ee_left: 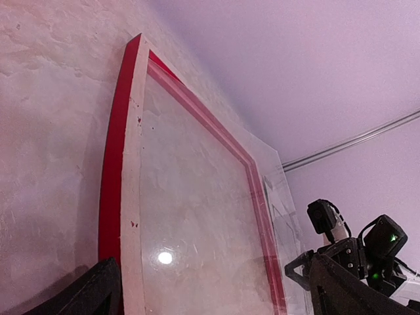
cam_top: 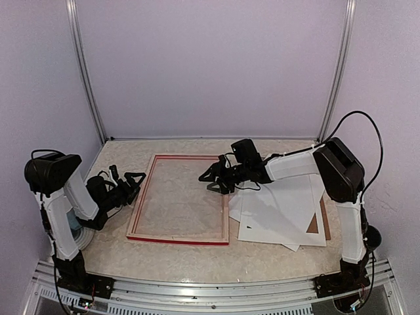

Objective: Put the photo into the frame
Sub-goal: Place the glass panel at the frame body.

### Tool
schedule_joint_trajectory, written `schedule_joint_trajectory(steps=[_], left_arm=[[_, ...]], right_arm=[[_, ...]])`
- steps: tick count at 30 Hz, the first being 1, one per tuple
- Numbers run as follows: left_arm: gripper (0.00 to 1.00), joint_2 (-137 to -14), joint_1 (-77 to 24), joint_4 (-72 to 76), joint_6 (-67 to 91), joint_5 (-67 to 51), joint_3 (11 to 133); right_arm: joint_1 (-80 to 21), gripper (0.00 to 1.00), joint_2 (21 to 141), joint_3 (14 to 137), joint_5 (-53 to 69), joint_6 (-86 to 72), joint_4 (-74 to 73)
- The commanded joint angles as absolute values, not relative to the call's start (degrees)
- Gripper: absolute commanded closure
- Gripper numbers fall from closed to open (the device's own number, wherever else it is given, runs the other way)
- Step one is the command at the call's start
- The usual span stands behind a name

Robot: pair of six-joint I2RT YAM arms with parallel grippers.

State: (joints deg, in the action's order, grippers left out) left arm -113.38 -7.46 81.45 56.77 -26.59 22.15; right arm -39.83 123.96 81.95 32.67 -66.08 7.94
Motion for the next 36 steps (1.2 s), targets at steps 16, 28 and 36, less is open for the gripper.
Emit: schedule_joint_trajectory(steps=[16,28,36], left_arm=[[0.01,-115.09,-8.09,78.31,57.48,-28.16,21.44],[0.01,-115.21,-8.06,78.40,57.51,-28.21,21.40],[0.01,-115.31,-8.00,78.40,57.53,-28.20,21.51]], right_arm=[[-41.87,0.44,120.12,86.49,24.47,-55.77,-4.71],[-42.91,0.44,120.25,86.85,23.27,-52.45,-7.57],[-43.20,0.43,119.61,87.65,19.25,-48.95,-12.06]])
